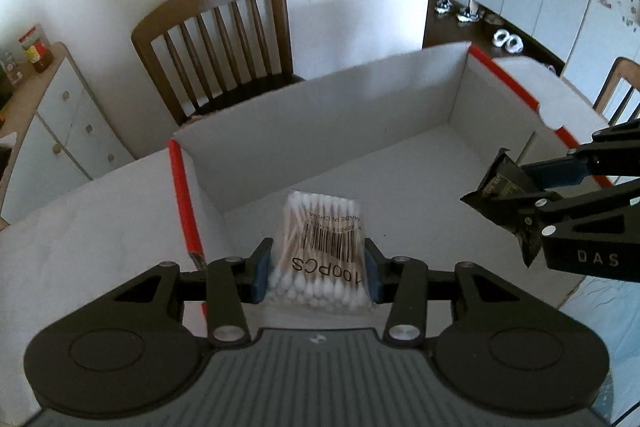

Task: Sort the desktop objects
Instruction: 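Carry the black packet and cotton-swab pack over the red box with both grippers, then open both grippers to drop the packet and swab pack into the box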

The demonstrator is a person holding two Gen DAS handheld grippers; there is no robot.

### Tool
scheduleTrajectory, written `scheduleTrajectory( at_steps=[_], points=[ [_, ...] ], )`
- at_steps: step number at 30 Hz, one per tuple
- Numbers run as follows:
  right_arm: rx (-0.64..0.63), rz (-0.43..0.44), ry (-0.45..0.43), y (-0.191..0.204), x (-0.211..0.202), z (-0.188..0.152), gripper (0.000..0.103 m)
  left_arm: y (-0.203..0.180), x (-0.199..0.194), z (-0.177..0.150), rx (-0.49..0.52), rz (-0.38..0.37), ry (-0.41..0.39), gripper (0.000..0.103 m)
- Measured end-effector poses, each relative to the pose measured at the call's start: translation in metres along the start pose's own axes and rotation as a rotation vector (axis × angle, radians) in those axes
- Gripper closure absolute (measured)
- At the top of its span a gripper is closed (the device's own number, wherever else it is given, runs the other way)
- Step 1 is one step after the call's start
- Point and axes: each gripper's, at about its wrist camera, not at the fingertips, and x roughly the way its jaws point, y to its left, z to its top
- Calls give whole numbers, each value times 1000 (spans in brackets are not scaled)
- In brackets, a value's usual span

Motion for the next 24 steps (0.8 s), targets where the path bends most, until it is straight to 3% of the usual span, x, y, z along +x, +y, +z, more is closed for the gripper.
scheduleTrajectory(
  at_steps=[11, 24],
  points=[
    [-28, 9, 75, -1, 30, -10, 69, -17, 30, -1, 141, 8, 76, 59],
    [-48, 2, 129, -1, 42, -17, 68, -23, 46, -5, 191, -19, 164, 58]
  ],
)
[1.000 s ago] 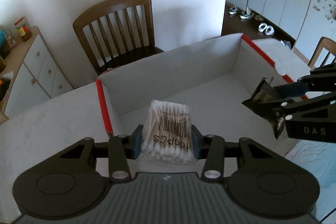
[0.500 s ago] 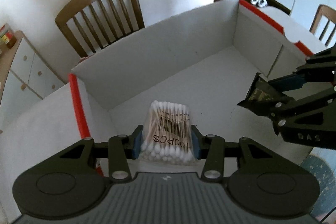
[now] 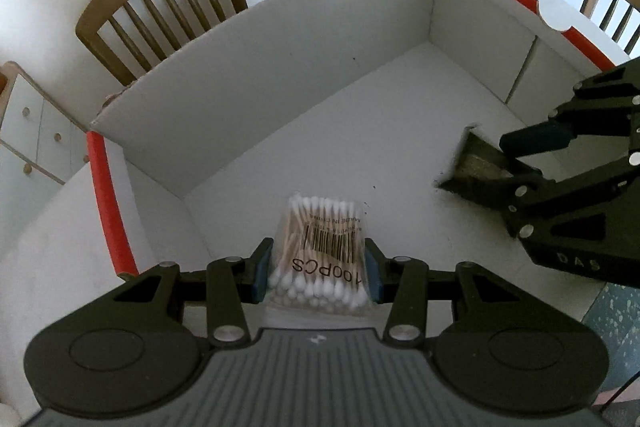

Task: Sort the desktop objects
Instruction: 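Open both grippers to drop the packet and swab pack into the box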

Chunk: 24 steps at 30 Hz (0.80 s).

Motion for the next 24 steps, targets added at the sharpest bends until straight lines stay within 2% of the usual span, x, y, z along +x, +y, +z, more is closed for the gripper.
scheduleTrajectory(
  at_steps=[7, 12, 14, 15, 16, 19, 24],
  points=[
    [12, -4, -2, -3, -2, 2, 65, 1, -1, 2, -17, -8, 1, 57],
    [43, 1, -8, -9, -4, 2, 64, 2, -3, 2, -24, -15, -11, 52],
    [55, -2, -9, -11, -5, 1, 63, 1, -5, 2, -23, -10, -21, 47],
    [54, -2, -10, -12, -6, 1, 63, 2, -7, 2, -28, 0, -28, 37],
    [52, -1, -11, -12, -8, 0, 63, 3, -9, 2, -42, 6, -33, 34],
    [54, -1, -19, -13, -15, -2, 62, 10, -16, 2, -86, -3, -51, 34],
    [54, -4, -36, -15, -25, 2, 62, 13, -29, 1, -100, 3, -78, 34]
  ],
)
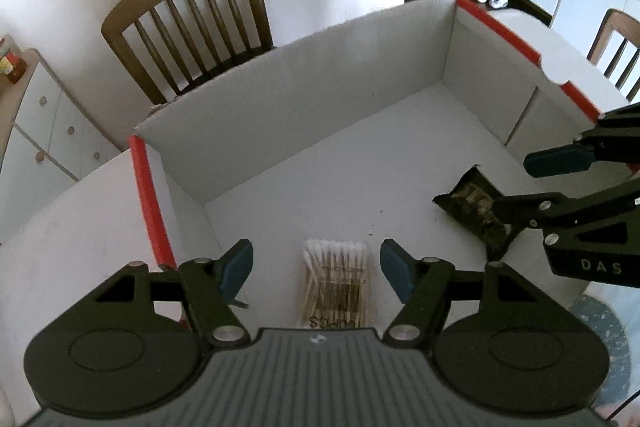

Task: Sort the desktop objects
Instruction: 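Open both grippers to drop the packet and swab pack into the box, then withdraw both open grippers from the box back toward the item pile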

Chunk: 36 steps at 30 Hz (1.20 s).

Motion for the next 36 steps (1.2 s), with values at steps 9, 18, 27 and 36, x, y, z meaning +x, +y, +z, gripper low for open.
scheduleTrajectory(
  at_steps=[9, 18, 27, 36],
  points=[
    [1, -6, -33, 2, -27, 1, 62, -7, -34, 5, 5, 31, -48, 34],
    [-8, -4, -82, 1, -65, -3, 62, -15, -68, 3, -1, 45, -80, 34],
    [-9, -7, -135, -1, -100, -18, 48, -28, -96, -7, -6, 62, -94, 34],
    [-22, -12, -171, 0, -128, -33, 44, -36, -128, -18, -23, 74, -125, 34]
  ],
)
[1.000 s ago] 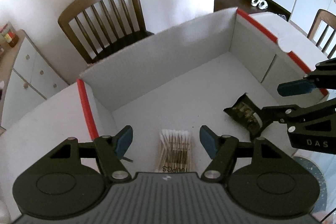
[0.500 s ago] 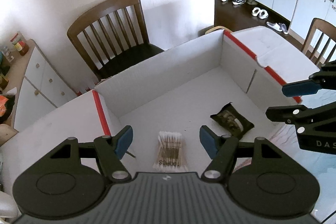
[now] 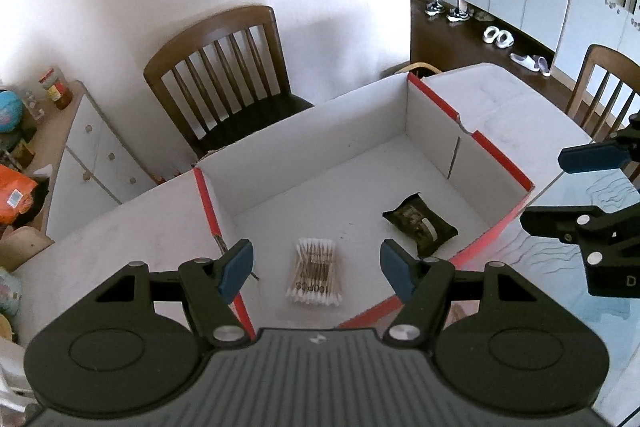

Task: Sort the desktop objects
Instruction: 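Withdraw both open grippers from the box back toward the item pile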

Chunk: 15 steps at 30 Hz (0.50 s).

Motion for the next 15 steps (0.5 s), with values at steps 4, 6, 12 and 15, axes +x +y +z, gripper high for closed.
scheduleTrajectory(
  at_steps=[4, 6, 12, 15],
  points=[
    [-7, 6, -16, 2, -13, -3, 44, -3, -13, -5, -7, 11, -10, 34],
    [-11, 1, -25, 2, -20, -5, 42, -4, -20, -7, -7, 20, -15, 34],
    [-16, 6, -44, 3, -37, -11, 36, -4, -37, -13, -37, 24, -28, 25],
    [-20, 7, -53, 4, -45, -14, 34, -6, -44, -16, -40, 31, -34, 22]
  ],
)
